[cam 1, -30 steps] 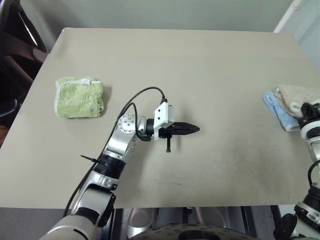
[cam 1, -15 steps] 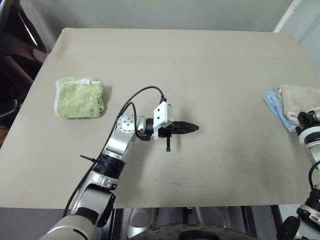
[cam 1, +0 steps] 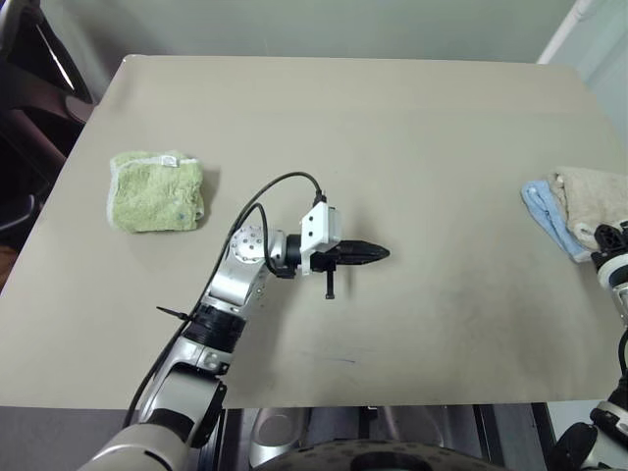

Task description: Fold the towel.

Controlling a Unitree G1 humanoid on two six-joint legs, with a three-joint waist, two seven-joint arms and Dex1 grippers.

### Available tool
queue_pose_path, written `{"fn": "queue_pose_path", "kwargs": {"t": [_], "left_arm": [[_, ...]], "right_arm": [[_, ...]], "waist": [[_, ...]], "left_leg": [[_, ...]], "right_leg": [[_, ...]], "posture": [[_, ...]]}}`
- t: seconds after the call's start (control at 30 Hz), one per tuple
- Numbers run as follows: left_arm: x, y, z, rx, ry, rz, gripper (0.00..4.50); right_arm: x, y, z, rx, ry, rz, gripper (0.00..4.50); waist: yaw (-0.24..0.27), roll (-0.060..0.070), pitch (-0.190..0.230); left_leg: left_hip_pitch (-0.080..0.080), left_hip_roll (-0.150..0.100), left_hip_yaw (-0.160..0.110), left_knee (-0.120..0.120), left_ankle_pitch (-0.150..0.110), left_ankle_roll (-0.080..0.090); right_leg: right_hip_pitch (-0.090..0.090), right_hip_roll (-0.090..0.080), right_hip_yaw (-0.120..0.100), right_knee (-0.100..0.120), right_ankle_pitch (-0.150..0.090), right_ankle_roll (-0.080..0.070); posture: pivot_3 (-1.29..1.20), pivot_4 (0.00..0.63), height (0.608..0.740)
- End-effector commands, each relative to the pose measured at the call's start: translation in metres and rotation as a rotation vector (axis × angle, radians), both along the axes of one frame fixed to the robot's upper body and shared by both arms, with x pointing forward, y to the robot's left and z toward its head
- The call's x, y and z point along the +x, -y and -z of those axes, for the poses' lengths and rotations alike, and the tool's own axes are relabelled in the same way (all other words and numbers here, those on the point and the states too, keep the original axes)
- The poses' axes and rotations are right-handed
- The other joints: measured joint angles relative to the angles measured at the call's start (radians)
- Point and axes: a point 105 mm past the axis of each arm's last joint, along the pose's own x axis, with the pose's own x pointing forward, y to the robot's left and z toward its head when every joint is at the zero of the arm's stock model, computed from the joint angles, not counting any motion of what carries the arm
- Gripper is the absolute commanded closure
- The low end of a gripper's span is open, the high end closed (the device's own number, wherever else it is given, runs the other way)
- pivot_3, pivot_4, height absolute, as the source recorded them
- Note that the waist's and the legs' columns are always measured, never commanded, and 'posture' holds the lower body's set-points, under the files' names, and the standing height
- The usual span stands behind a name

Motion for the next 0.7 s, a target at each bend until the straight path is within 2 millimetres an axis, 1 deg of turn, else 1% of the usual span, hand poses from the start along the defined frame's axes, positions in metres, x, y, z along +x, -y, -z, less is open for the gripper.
{"fn": "queue_pose_path", "kwargs": {"t": [0.03, 0.1, 0.13, 0.17, 0.23, 0.27, 0.33, 0.4, 0.57, 0.67, 0.7], "left_arm": [[-0.002, 0.002, -0.005, -0.014, 0.027, 0.01, 4.5], [-0.001, 0.002, -0.005, -0.012, 0.029, 0.007, 4.5], [0.0, 0.001, -0.005, -0.011, 0.029, 0.006, 4.5], [0.0, 0.001, -0.005, -0.011, 0.029, 0.004, 4.5], [0.0, 0.001, -0.005, -0.01, 0.029, 0.002, 4.5], [0.0, 0.0, -0.005, -0.009, 0.029, 0.002, 4.5], [0.001, 0.0, -0.005, -0.007, 0.03, 0.0, 4.5], [0.002, 0.0, -0.005, -0.007, 0.03, -0.002, 4.5], [0.002, 0.002, -0.005, -0.009, 0.03, 0.004, 4.5], [0.003, 0.001, -0.005, -0.01, 0.029, 0.006, 4.5], [0.004, 0.001, -0.005, -0.012, 0.028, 0.006, 4.5]], "right_arm": [[0.0, 0.001, -0.017, -0.007, 0.058, -0.009, 2.96], [-0.001, 0.003, -0.019, 0.001, 0.067, -0.003, 2.24], [-0.002, 0.004, -0.019, 0.003, 0.064, -0.002, 1.98], [-0.004, 0.003, -0.02, 0.012, 0.066, -0.011, 1.6], [-0.006, 0.001, -0.023, 0.024, 0.073, -0.025, 0.98], [-0.008, 0.001, -0.023, 0.026, 0.073, -0.028, 0.55], [-0.012, -0.001, -0.023, 0.04, 0.072, -0.042, 0.02], [-0.017, 0.0, -0.023, 0.045, 0.065, -0.045, 0.02], [-0.035, 0.007, -0.026, 0.077, 0.071, -0.063, 0.02], [-0.043, 0.008, -0.031, 0.054, 0.068, -0.087, 0.02], [-0.046, 0.004, -0.033, 0.023, 0.056, -0.124, 0.02]], "waist": [[0.0, 0.0, 0.0], [0.0, 0.0, 0.0], [0.0, 0.0, 0.0], [0.0, 0.0, 0.0], [0.0, 0.0, 0.0], [0.0, 0.0, 0.0], [0.001, 0.0, 0.0], [0.001, 0.0, 0.0], [0.004, 0.0, 0.0], [0.004, 0.0, 0.0], [0.004, 0.0, 0.0]], "left_leg": [[0.0, 0.0, 0.0, 0.0, 0.0, 0.0], [0.0, 0.0, 0.0, 0.0, 0.0, 0.0], [0.0, 0.0, 0.0, 0.0, 0.0, 0.0], [0.0, 0.0, 0.0, 0.0, 0.0, 0.0], [0.0, 0.0, 0.0, 0.0, 0.0, 0.0], [0.0, 0.0, 0.0, 0.0, 0.0, 0.0], [0.0, 0.0, 0.0, 0.0, 0.0, 0.0], [0.0, 0.0, 0.0, 0.0, -0.001, 0.0], [0.0, 0.0, 0.0, 0.0, -0.001, 0.0], [0.0, 0.0, 0.0, 0.0, -0.002, 0.0], [0.0, 0.0, 0.0, 0.0, -0.002, -0.001]], "right_leg": [[0.0, 0.0, 0.0, 0.0, 0.0, 0.0], [0.0, 0.0, 0.0, 0.0, 0.0, 0.0], [0.0, 0.0, 0.0, 0.0, 0.0, 0.0], [0.0, 0.0, 0.0, 0.0, 0.0, 0.0], [0.0, 0.0, 0.0, 0.0, 0.0, 0.0], [0.0, 0.0, 0.0, 0.0, 0.0, 0.0], [0.0, 0.0, 0.0, 0.0, -0.001, 0.001], [0.0, 0.0, 0.0, 0.0, -0.001, 0.0], [0.0, 0.0, 0.0, 0.0, -0.002, 0.001], [0.0, 0.0, 0.001, 0.0, -0.003, 0.001], [0.0, 0.0, 0.0, 0.0, -0.003, 0.001]], "posture": [[0.0, 0.15, 0.733], [0.0, 0.15, 0.733], [0.0, 0.15, 0.733], [0.0, 0.15, 0.733], [0.0, 0.15, 0.733], [0.0, 0.15, 0.733], [0.0, 0.15, 0.733], [0.0, 0.15, 0.733], [0.0, 0.15, 0.733], [0.0, 0.15, 0.733], [0.0, 0.15, 0.733]]}}
